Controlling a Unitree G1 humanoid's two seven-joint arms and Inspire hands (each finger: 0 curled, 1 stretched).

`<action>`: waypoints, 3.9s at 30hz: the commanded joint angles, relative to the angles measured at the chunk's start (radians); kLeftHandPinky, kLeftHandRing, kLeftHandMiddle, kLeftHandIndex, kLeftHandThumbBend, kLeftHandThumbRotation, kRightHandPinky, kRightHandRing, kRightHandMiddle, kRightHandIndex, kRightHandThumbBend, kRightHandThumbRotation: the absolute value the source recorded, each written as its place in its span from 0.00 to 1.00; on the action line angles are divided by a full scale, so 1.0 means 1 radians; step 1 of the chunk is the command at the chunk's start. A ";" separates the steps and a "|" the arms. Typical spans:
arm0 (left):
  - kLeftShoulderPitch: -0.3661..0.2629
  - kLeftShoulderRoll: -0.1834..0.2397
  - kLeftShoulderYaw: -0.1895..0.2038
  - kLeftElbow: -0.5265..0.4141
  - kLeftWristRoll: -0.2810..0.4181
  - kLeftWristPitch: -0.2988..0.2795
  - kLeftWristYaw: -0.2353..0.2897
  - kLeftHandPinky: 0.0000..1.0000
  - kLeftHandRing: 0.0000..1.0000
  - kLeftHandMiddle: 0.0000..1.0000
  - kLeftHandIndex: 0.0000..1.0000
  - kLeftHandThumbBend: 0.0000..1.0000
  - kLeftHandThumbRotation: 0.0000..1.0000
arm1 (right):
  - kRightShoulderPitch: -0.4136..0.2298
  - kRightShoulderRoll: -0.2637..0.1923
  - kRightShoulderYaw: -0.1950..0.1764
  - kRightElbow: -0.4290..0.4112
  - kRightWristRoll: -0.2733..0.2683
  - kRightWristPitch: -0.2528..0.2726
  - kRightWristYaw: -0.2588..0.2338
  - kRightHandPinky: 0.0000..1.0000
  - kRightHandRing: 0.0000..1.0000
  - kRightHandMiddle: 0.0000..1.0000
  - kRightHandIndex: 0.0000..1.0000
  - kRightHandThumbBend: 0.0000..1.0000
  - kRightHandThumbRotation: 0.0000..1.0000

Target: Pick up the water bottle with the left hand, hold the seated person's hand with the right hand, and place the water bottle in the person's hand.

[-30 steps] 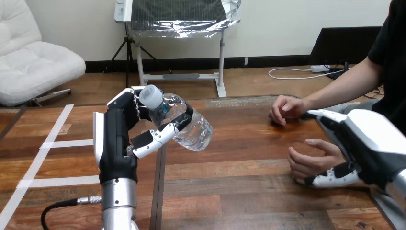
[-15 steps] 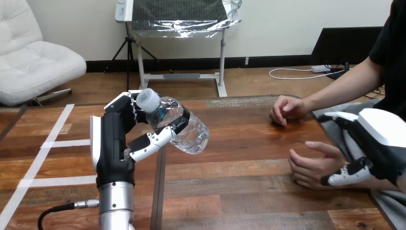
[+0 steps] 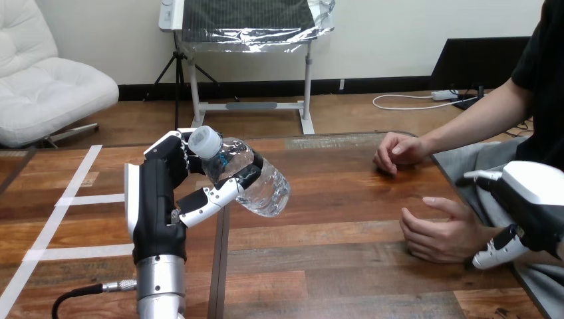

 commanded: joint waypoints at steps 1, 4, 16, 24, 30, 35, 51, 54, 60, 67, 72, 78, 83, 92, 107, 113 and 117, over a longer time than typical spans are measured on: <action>-0.051 -0.009 -0.001 -0.068 -0.015 -0.013 -0.005 0.46 0.43 0.43 0.49 0.64 0.00 | -0.120 -0.044 0.044 0.055 -0.026 0.018 0.042 0.85 0.92 0.92 0.88 0.80 0.01; -0.051 -0.010 0.001 -0.067 -0.020 -0.016 -0.008 0.46 0.43 0.43 0.49 0.64 0.00 | -0.146 -0.056 0.068 0.091 -0.040 0.018 0.063 0.86 0.92 0.92 0.89 0.79 0.02; -0.050 -0.010 0.007 -0.073 -0.014 -0.010 -0.006 0.46 0.43 0.43 0.49 0.63 0.00 | -0.244 -0.073 0.160 0.231 -0.109 0.021 0.113 0.89 0.94 0.93 0.90 0.77 0.06; -0.052 -0.008 0.009 -0.069 -0.016 -0.014 -0.008 0.46 0.43 0.43 0.49 0.63 0.00 | -0.310 -0.067 0.214 0.332 -0.132 0.016 0.137 0.89 0.95 0.94 0.91 0.76 0.06; -0.054 -0.006 0.012 -0.060 -0.021 -0.025 -0.009 0.46 0.43 0.43 0.49 0.63 0.00 | -0.342 -0.063 0.247 0.399 -0.141 -0.008 0.115 0.87 0.94 0.93 0.90 0.76 0.06; -0.059 -0.001 0.014 -0.049 -0.016 -0.037 -0.005 0.45 0.43 0.43 0.49 0.63 0.00 | -0.363 -0.056 0.267 0.448 -0.144 -0.024 0.091 0.88 0.93 0.92 0.89 0.75 0.06; -0.047 -0.002 0.016 -0.077 -0.023 -0.010 -0.011 0.44 0.42 0.44 0.49 0.63 0.00 | -0.416 -0.036 0.322 0.567 -0.142 -0.027 0.041 0.90 0.94 0.92 0.89 0.73 0.05; -0.047 -0.001 0.016 -0.077 -0.021 -0.011 -0.012 0.44 0.42 0.44 0.49 0.63 0.00 | -0.423 -0.036 0.332 0.582 -0.141 -0.027 0.033 0.90 0.94 0.92 0.89 0.73 0.06; -0.043 -0.003 0.016 -0.080 -0.030 -0.011 -0.017 0.44 0.42 0.44 0.49 0.63 0.00 | -0.436 -0.038 0.357 0.608 -0.150 -0.028 0.019 0.91 0.94 0.93 0.89 0.72 0.08; -0.043 -0.004 0.017 -0.081 -0.016 -0.007 -0.007 0.44 0.42 0.44 0.49 0.64 0.00 | -0.445 -0.035 0.372 0.631 -0.152 -0.029 0.005 0.88 0.93 0.92 0.89 0.72 0.09; -0.043 -0.003 0.016 -0.078 -0.022 -0.011 -0.014 0.44 0.42 0.44 0.49 0.64 0.00 | -0.454 -0.032 0.381 0.649 -0.148 -0.027 0.000 0.83 0.89 0.90 0.88 0.72 0.07; -0.044 -0.001 0.016 -0.078 -0.011 -0.009 -0.006 0.44 0.42 0.44 0.49 0.64 0.00 | -0.468 -0.034 0.398 0.666 -0.150 -0.023 0.027 0.81 0.88 0.89 0.87 0.71 0.07; -0.045 -0.001 0.017 -0.079 -0.014 -0.007 -0.008 0.43 0.41 0.44 0.49 0.64 0.00 | -0.478 -0.036 0.413 0.674 -0.159 -0.028 0.050 0.81 0.86 0.88 0.87 0.70 0.08; -0.045 -0.003 0.017 -0.087 -0.013 0.005 -0.006 0.43 0.41 0.44 0.49 0.63 0.00 | -0.495 -0.038 0.435 0.706 -0.161 -0.063 0.056 0.75 0.82 0.86 0.86 0.71 0.08; -0.050 0.006 0.023 -0.061 -0.015 -0.017 -0.005 0.43 0.42 0.44 0.50 0.63 0.00 | -0.530 -0.010 0.436 0.772 -0.114 -0.091 0.147 0.59 0.72 0.81 0.83 0.67 0.06; -0.047 0.006 0.023 -0.066 -0.018 -0.014 -0.006 0.42 0.42 0.44 0.50 0.63 0.00 | -0.529 0.003 0.425 0.768 -0.084 -0.060 0.180 0.57 0.68 0.78 0.82 0.66 0.04; -0.046 0.008 0.023 -0.066 -0.020 -0.015 -0.007 0.42 0.42 0.44 0.50 0.63 0.00 | -0.528 0.004 0.430 0.772 -0.073 -0.063 0.179 0.56 0.66 0.75 0.80 0.66 0.01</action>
